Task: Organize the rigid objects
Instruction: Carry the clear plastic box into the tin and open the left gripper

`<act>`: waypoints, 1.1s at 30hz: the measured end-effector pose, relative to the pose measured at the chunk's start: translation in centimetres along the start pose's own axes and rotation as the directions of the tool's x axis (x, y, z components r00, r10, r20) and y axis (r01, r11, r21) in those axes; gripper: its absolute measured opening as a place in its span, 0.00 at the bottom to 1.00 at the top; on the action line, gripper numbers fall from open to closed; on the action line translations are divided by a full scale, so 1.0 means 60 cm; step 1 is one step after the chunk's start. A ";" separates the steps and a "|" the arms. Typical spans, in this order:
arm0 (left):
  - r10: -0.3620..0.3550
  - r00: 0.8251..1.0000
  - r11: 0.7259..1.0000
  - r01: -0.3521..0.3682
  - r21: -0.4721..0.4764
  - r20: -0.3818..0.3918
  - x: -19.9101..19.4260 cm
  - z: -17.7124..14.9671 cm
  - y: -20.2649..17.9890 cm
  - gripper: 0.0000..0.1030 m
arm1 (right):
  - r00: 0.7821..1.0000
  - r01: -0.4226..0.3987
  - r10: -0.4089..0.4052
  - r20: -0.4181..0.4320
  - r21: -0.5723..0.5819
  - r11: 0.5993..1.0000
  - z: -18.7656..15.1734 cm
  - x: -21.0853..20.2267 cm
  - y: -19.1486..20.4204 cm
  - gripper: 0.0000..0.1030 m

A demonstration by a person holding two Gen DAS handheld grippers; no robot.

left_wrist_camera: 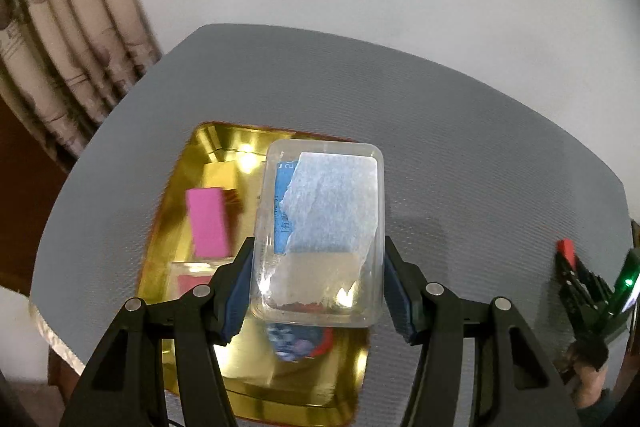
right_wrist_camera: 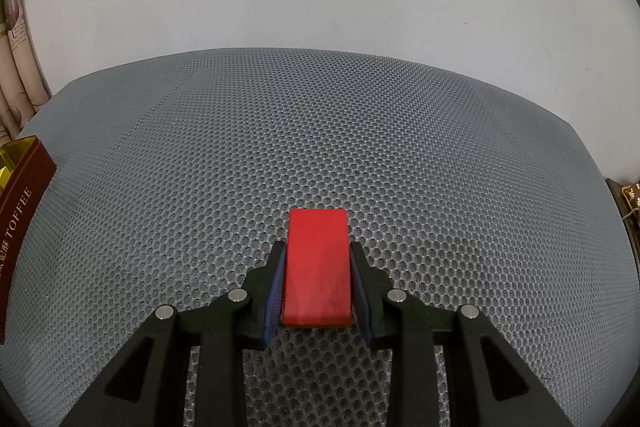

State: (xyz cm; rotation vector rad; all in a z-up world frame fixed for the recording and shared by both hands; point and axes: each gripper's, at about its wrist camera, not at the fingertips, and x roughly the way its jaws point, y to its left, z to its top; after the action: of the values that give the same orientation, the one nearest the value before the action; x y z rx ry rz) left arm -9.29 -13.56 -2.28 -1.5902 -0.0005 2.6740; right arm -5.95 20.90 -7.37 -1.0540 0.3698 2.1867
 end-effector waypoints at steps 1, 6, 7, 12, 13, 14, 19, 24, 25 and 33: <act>0.008 1.000 1.000 -0.008 -0.007 -0.003 0.003 0.000 0.011 0.52 | 1.000 0.000 0.000 0.000 0.000 1.000 0.000 0.000 0.000 0.30; 0.047 0.999 0.999 -0.047 -0.024 -0.020 0.015 0.003 0.044 0.52 | 1.000 0.000 0.000 0.000 0.000 1.000 0.000 0.001 0.001 0.30; 0.052 0.998 0.998 -0.052 -0.029 -0.024 0.021 0.000 0.047 0.52 | 1.000 0.000 0.000 0.000 0.000 1.000 0.000 0.001 0.002 0.30; 0.068 0.997 0.997 -0.070 -0.044 -0.048 0.043 -0.007 0.070 0.52 | 1.000 0.000 0.000 0.000 -0.001 1.000 0.001 0.002 0.001 0.30; 0.071 0.996 0.996 -0.074 -0.047 -0.051 0.048 -0.008 0.075 0.52 | 1.000 0.000 0.000 0.000 -0.001 1.000 0.001 0.002 0.001 0.30; 0.070 0.996 0.996 -0.073 -0.047 -0.055 0.052 -0.008 0.078 0.52 | 1.000 0.001 -0.001 0.000 -0.001 1.000 0.001 0.003 0.002 0.30; 0.086 0.994 0.995 -0.090 -0.046 -0.070 0.067 -0.008 0.087 0.52 | 1.000 0.000 0.000 0.000 -0.001 1.000 0.001 0.002 0.001 0.30; 0.092 0.993 0.994 -0.096 -0.049 -0.078 0.080 -0.007 0.091 0.52 | 1.000 0.000 0.000 0.000 -0.001 1.000 0.001 0.002 0.001 0.30; 0.093 0.993 0.994 -0.096 -0.047 -0.079 0.082 -0.007 0.091 0.52 | 1.000 0.000 0.000 0.000 -0.001 1.000 0.001 0.003 0.001 0.30; 0.105 0.992 0.993 -0.109 -0.052 -0.072 0.102 0.021 0.098 0.52 | 1.000 0.000 0.000 0.000 -0.002 1.000 0.001 0.003 0.001 0.30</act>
State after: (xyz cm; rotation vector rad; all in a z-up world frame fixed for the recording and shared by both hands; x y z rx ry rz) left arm -13.46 -19.24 -7.13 -1.7475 0.0119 2.7189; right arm -6.09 20.99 -7.45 -1.0548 0.3677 2.1873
